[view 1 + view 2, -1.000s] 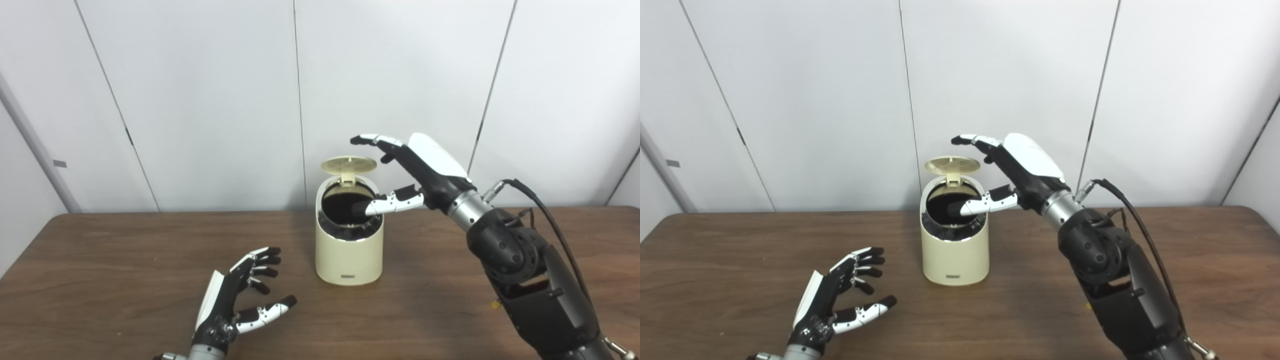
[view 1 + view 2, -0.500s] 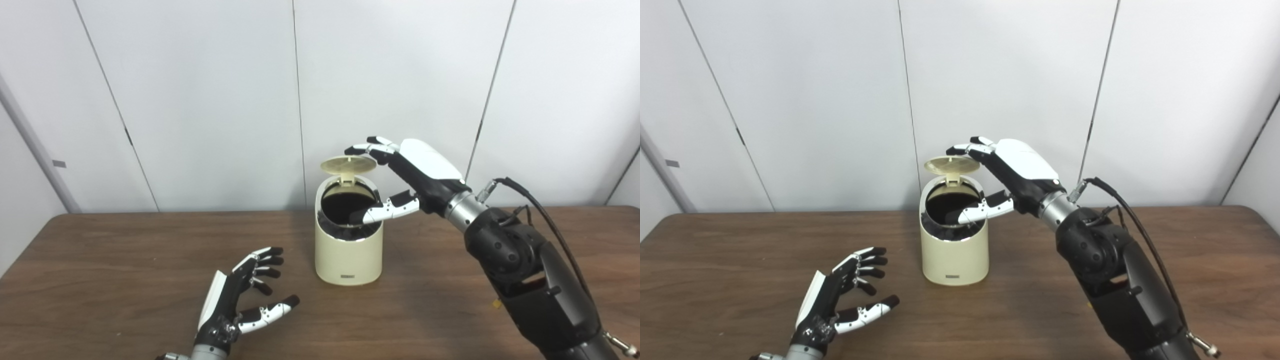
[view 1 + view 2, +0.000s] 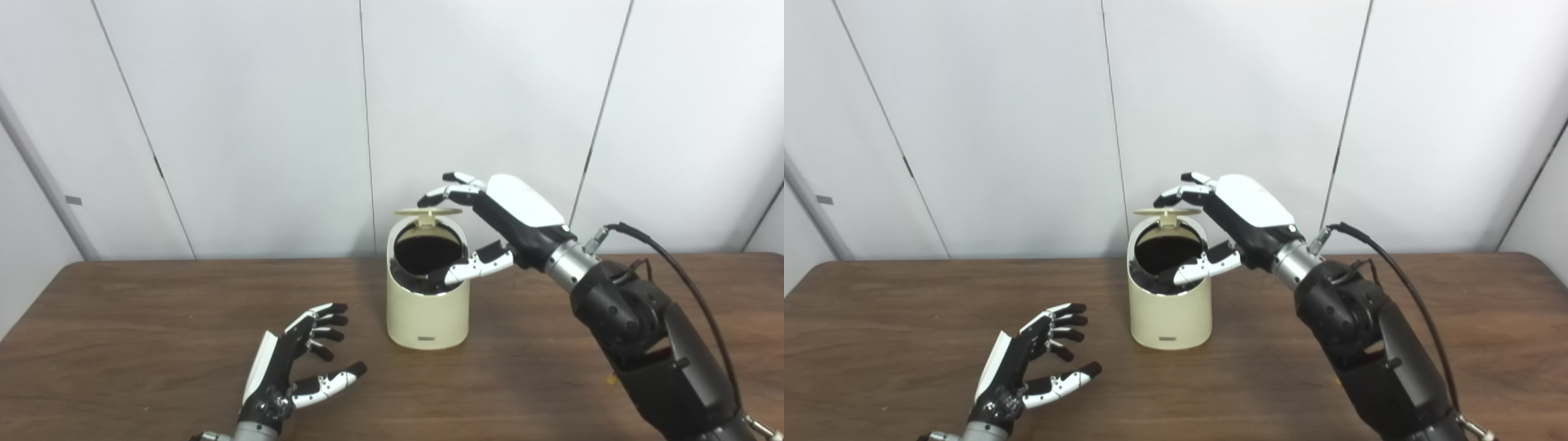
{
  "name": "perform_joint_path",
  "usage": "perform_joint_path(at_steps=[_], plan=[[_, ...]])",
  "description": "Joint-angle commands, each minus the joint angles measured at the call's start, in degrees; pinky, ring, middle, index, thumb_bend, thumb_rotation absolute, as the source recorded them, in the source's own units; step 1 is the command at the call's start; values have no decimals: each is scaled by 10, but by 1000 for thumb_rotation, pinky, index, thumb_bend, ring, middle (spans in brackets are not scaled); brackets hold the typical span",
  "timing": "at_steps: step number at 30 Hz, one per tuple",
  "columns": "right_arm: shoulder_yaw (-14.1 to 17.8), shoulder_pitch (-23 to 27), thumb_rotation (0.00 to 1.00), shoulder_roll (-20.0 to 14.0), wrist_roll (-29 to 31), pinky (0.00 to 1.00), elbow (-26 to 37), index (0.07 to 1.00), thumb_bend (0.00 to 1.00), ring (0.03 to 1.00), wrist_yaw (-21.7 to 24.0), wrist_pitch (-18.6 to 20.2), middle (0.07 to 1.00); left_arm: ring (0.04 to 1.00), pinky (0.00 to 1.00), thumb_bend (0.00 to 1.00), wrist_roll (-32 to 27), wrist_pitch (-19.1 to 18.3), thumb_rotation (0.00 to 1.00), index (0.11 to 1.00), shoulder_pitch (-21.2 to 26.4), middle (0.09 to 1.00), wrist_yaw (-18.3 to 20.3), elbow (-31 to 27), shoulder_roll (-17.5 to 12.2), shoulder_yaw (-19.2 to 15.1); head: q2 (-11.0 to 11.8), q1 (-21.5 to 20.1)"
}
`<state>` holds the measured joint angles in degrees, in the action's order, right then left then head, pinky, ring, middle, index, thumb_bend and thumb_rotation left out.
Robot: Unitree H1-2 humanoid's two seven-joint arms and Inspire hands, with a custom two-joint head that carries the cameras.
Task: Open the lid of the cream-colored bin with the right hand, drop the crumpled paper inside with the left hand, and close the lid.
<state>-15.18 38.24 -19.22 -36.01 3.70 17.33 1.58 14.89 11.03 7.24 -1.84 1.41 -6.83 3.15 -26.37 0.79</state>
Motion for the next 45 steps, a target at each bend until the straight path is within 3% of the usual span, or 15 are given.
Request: perform_joint_path(at_steps=[1,8,13,22,27,36,45], plan=[[5,19,507,-8,-9,900,26,724,715,926,-15,-16,748,662,516,716,-1,8,116,780,20,736,-4,-21,0,-3,0,0],[3,5,471,-12,-20,878,45,707,700,887,-1,-13,718,660,512,710,3,4,113,779,19,737,-5,-25,1,-2,-5,3],[3,-3,423,-9,-6,914,46,702,696,897,16,-2,721,664,517,711,4,-2,115,778,17,737,-5,-30,2,-2,-10,4],[-17,-14,466,-14,-41,924,37,709,706,886,16,-19,719,668,519,710,3,-3,98,778,16,736,-5,-29,4,-2,-14,7],[-20,-19,440,-11,-38,997,32,705,721,890,18,-24,718,667,516,708,6,0,98,776,17,737,-5,-27,5,0,-17,9],[-34,-26,403,-10,-45,976,26,716,732,898,24,-32,721,670,518,715,7,-3,103,773,16,735,-5,-29,8,0,-20,11],[-40,-32,439,-14,-46,992,35,729,715,914,41,-29,734,678,526,715,4,-9,101,771,13,738,-2,-36,9,0,-25,12]])
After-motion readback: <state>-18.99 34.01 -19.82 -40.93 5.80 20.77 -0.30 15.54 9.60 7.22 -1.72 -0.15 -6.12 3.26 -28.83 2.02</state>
